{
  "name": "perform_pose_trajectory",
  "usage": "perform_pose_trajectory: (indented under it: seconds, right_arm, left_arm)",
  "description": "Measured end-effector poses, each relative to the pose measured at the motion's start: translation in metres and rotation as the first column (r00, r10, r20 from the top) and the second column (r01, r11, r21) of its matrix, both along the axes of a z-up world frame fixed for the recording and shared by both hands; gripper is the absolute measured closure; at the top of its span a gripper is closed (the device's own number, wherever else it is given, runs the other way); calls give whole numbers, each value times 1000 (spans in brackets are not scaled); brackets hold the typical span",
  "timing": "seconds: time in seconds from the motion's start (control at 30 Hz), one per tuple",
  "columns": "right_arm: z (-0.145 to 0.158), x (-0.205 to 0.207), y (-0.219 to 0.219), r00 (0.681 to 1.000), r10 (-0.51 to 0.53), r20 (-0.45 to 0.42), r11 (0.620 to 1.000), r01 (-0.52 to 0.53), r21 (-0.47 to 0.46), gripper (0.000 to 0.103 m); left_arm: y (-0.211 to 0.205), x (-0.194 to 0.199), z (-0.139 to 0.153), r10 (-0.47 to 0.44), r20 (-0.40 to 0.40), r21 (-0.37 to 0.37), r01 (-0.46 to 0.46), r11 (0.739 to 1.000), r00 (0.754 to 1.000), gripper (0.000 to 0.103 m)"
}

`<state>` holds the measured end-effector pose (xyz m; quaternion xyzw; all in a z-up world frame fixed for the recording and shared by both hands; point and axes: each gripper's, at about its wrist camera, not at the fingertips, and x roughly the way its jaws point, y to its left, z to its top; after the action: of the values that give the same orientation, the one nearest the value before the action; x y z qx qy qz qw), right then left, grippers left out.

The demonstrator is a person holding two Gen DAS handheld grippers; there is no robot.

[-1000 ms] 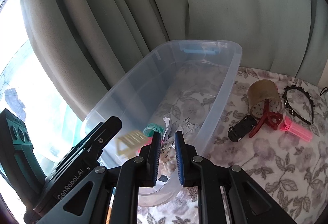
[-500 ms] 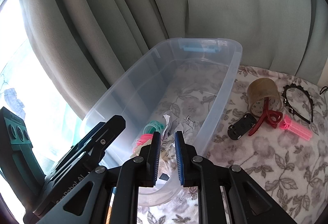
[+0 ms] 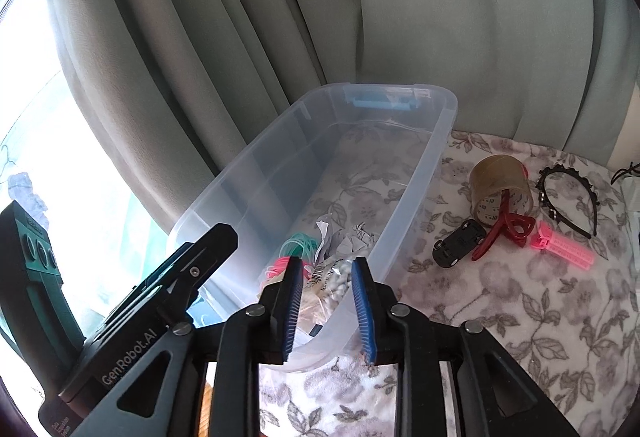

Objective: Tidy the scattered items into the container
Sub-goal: 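Move both grippers back from the box toward the remaining table items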

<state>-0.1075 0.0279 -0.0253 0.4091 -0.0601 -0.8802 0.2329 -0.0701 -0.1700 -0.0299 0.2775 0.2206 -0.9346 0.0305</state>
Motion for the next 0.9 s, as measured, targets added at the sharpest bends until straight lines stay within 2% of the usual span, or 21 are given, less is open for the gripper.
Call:
perform_pose_trajectory:
  seconds: [0.03, 0.1, 0.23, 0.3, 0.37, 0.5, 0.57, 0.77, 0.9]
  right_arm:
    - [2, 2, 3, 1000, -4, -4, 1000, 4, -6, 60]
    - [6, 7, 9, 1000, -12, -13, 1000, 11, -20, 53]
    - [17, 17, 19, 999, -27, -37, 999, 25, -33, 45]
    - [22, 23, 25, 998, -39, -49, 998, 37, -43, 38]
    - [27, 27, 32, 997, -55, -61, 997, 52, -56, 33]
    - [37, 38, 48, 992, -86, -88, 993, 78, -92, 29]
    - [42, 44, 59, 988, -111, -107, 990, 100, -103, 22]
    - [53, 58, 94, 975, -189, -119, 973, 170, -155, 12]
    - [57, 67, 119, 965, -231, -124, 963, 208, -174, 11]
  left_arm:
    - [0, 3, 2, 1, -4, -3, -1, 1000, 1000, 37]
    - [36, 16, 2, -2, -14, -13, 2, 1000, 1000, 36]
    - [34, 23, 4, -8, -36, -27, 7, 1000, 999, 36]
    - [36, 37, 17, -14, -48, -31, 12, 999, 999, 36]
    - [42, 32, 20, -17, -61, -42, 15, 999, 998, 35]
    - [55, 43, 35, -33, -85, -68, 27, 997, 996, 35]
    - [61, 49, 43, -42, -99, -77, 34, 996, 994, 35]
    - [94, 43, 53, -86, -125, -129, 70, 989, 988, 35]
    - [112, 69, 71, -132, -136, -159, 110, 981, 982, 35]
